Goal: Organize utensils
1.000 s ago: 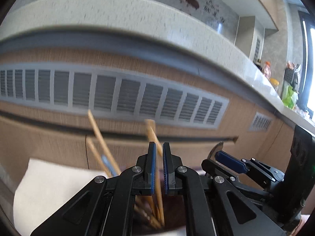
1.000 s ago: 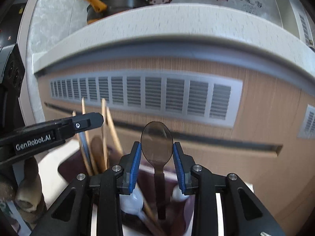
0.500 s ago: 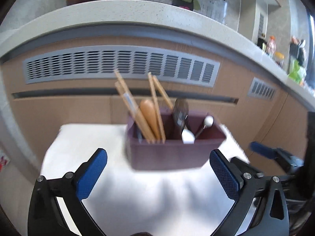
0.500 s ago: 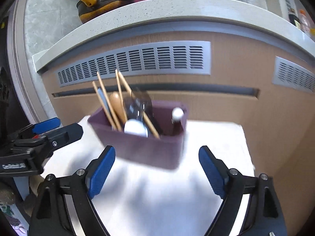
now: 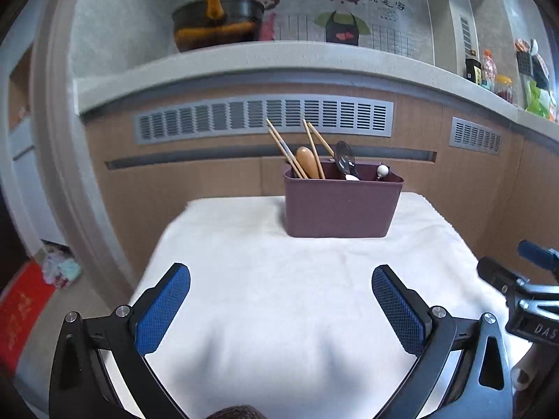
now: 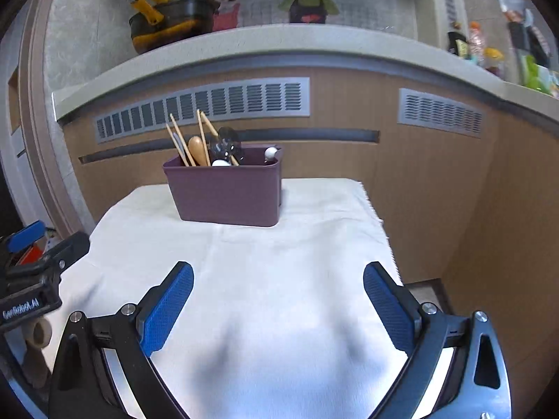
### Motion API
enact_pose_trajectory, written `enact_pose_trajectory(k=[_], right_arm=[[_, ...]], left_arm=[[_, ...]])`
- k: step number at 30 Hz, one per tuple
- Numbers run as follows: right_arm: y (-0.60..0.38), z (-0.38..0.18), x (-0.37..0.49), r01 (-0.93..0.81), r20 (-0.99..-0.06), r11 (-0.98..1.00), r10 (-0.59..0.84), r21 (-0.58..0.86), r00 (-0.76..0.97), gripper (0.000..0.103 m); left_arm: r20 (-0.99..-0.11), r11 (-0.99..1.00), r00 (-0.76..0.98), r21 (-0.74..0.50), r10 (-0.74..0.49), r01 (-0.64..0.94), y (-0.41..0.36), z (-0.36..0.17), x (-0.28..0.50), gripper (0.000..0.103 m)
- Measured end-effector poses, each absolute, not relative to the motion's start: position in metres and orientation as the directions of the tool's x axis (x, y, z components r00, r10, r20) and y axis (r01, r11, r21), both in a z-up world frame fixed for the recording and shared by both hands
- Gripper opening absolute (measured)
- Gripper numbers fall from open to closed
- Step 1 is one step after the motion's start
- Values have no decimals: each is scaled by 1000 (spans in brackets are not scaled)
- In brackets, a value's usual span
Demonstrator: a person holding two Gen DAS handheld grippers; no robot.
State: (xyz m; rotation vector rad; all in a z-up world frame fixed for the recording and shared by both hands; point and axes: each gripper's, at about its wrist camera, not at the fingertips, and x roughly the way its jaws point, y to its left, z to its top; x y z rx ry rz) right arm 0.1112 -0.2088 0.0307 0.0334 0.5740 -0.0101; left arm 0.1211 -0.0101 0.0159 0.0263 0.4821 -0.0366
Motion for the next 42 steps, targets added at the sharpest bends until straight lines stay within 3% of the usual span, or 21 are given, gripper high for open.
enact_pose_trajectory(k=[6,42], right_arm=[[-204,32,79,19,-499,1000,-7,19,866,101],[-214,30,69,20,-514,1000,-6,23,858,101]], left_arm=[[-492,997,868,-17,-69,69,-13,11,95,103],[-518,998,854,-1,-60,69,-15,7,90,103]])
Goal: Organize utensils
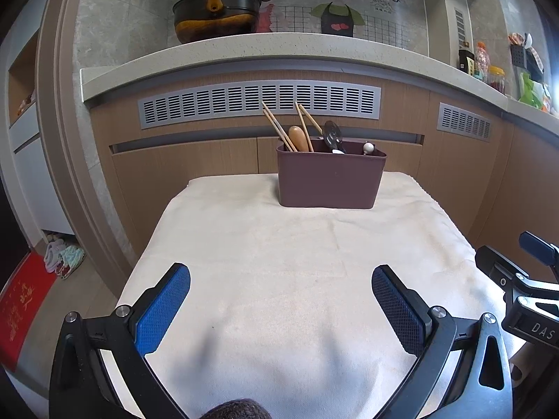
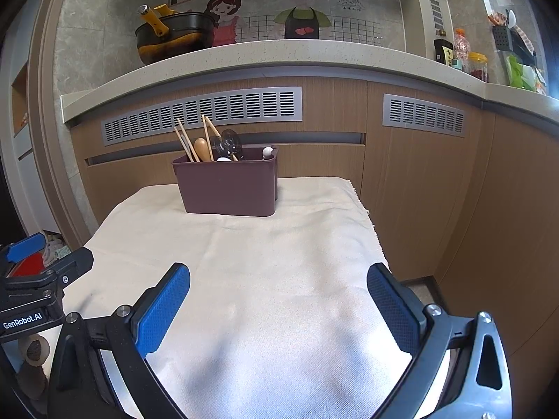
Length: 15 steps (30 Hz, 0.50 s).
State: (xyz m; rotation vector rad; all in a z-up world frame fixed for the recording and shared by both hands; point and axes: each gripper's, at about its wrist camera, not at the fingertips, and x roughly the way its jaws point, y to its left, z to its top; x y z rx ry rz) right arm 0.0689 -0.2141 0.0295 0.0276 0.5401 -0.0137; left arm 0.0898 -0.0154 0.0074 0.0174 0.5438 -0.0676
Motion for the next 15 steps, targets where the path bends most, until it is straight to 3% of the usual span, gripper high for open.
enact_pose_trajectory(k=[15], right_arm=[[-214,29,68,23,-514,999,-6,26,858,101]], left_arm=[[-523,997,850,-2,-68,79,-15,6,91,103]])
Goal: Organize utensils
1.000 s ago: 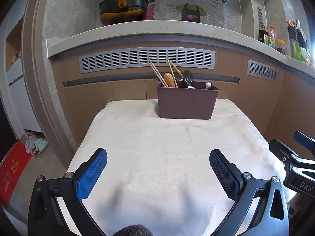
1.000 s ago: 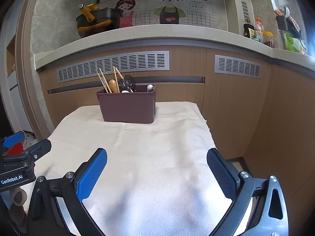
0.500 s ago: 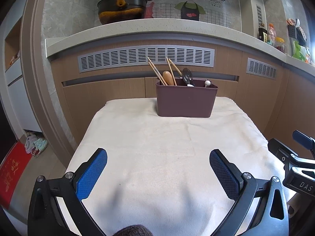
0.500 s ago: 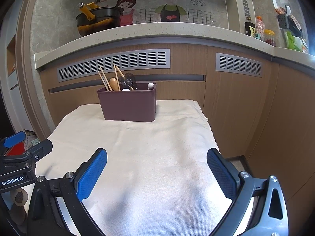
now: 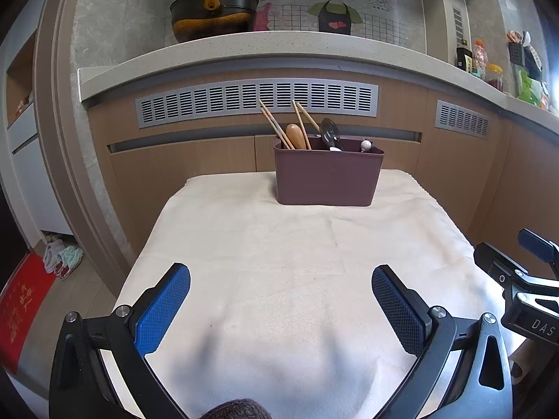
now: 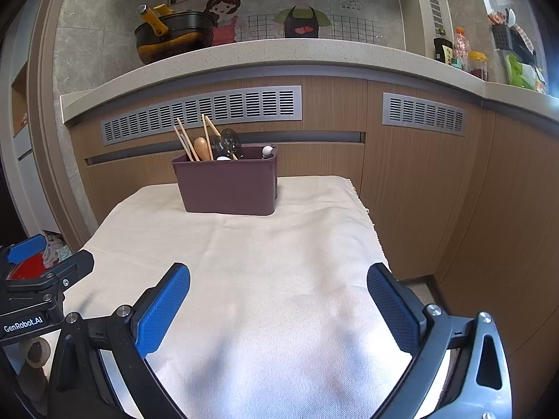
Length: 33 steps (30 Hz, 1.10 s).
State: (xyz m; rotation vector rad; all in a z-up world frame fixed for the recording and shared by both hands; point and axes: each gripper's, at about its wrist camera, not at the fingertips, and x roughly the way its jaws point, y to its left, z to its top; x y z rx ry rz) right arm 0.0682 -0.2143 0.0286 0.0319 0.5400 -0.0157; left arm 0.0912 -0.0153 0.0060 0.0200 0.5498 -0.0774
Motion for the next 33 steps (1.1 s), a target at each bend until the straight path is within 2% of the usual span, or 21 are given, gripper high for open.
enact_pose_trajectory(k=[33], right_arm=[[-214,26,68,17,-520,999,2,31,854,101]], left_arm=[[-533,996,842,-10,-83,91,-11,3,90,103]])
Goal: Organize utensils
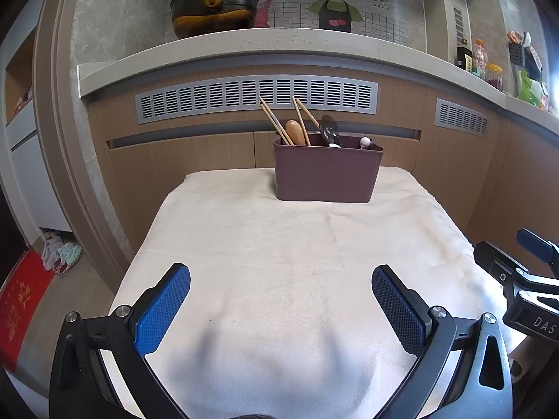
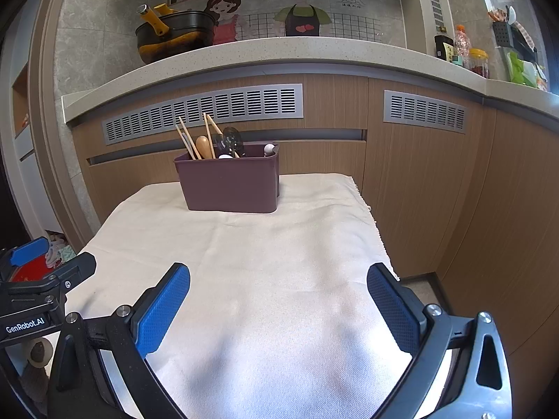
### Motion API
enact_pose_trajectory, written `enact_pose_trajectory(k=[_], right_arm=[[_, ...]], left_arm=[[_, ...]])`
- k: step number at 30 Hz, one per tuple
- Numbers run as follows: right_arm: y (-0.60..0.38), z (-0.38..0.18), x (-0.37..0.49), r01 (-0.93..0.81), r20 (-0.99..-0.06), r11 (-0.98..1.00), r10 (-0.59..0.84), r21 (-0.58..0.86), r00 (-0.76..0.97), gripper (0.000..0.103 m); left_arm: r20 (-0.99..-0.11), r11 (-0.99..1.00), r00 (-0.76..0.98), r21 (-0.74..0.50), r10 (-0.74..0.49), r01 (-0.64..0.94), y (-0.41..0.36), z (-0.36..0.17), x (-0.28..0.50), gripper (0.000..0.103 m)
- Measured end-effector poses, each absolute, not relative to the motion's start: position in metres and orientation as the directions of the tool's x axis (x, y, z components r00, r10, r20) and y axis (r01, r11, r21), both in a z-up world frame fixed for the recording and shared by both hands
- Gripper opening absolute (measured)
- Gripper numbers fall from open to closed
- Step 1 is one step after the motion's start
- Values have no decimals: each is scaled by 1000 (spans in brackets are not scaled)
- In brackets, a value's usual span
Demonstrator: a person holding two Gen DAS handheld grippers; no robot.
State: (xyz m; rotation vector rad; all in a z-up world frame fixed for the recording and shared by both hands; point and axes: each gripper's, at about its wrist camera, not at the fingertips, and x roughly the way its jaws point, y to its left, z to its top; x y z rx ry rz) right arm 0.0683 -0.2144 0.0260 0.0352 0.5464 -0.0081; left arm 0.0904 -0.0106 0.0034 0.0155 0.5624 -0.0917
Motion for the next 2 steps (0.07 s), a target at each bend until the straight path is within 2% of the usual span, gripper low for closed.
enact_pose_trajectory(k=[2], right_arm=[[-214,26,68,17,-520,999,3,32,854,101]], left_arm=[[-535,996,841,-5,-79,91,-10,3,91,103]])
